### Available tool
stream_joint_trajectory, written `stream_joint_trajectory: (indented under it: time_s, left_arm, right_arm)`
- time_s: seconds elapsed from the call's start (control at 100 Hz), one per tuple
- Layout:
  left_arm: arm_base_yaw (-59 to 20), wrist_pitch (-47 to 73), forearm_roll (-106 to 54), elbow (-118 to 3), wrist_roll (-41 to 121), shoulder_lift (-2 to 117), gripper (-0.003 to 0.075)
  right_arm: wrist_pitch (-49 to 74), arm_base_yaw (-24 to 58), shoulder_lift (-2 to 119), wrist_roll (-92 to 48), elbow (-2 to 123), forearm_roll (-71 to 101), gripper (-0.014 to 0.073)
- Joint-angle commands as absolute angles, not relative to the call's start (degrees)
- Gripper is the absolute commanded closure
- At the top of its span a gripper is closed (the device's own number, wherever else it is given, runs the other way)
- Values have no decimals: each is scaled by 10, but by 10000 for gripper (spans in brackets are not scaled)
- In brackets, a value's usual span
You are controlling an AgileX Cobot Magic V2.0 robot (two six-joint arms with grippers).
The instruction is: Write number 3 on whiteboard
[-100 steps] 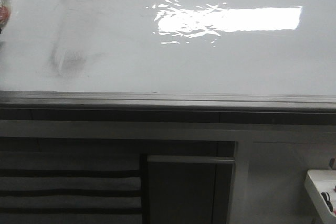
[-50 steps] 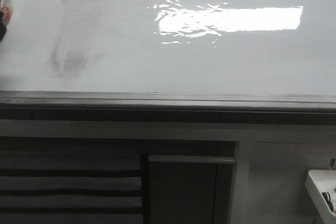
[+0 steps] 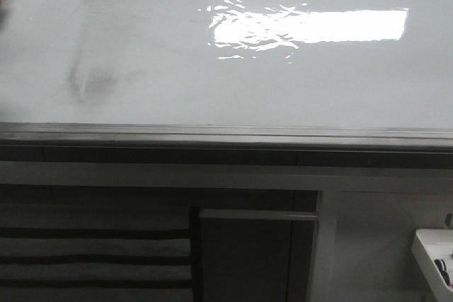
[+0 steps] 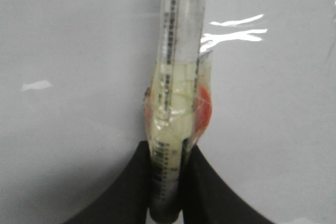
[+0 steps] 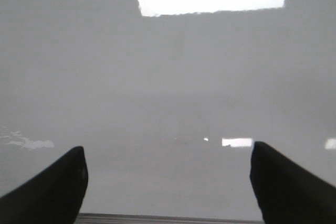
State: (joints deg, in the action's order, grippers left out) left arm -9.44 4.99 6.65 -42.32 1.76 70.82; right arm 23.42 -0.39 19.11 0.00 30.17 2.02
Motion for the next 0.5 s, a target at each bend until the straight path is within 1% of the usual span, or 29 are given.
stream_joint_trajectory:
  time_s: [0.0, 0.07, 0.13, 0.19, 0.25, 0.36, 0.49]
  left_arm:
    - [-111, 50, 59, -443, 16, 659, 739]
    - [-132, 80, 59, -443, 16, 636, 739]
    - [-159, 106, 59, -444, 16, 615, 739]
    - [-187, 138, 59, -444, 16, 599, 739]
    - [-211, 172, 59, -450, 17, 589, 739]
    - [-253, 262, 58, -482, 27, 583, 739]
    - [-297, 330, -17, -523, 133, 583, 739]
  right_arm:
    - [240, -4, 218, -21, 349, 45, 27]
    - [290, -4, 242, -58, 378, 79, 27]
    - [329, -4, 266, -109, 401, 142, 27]
    - [371, -4, 299, -210, 430, 236, 27]
    - [414, -4, 328, -280, 453, 295, 27]
    - [502, -2, 394, -375, 499, 385, 27]
    - [566, 27, 461, -448, 551, 433, 27]
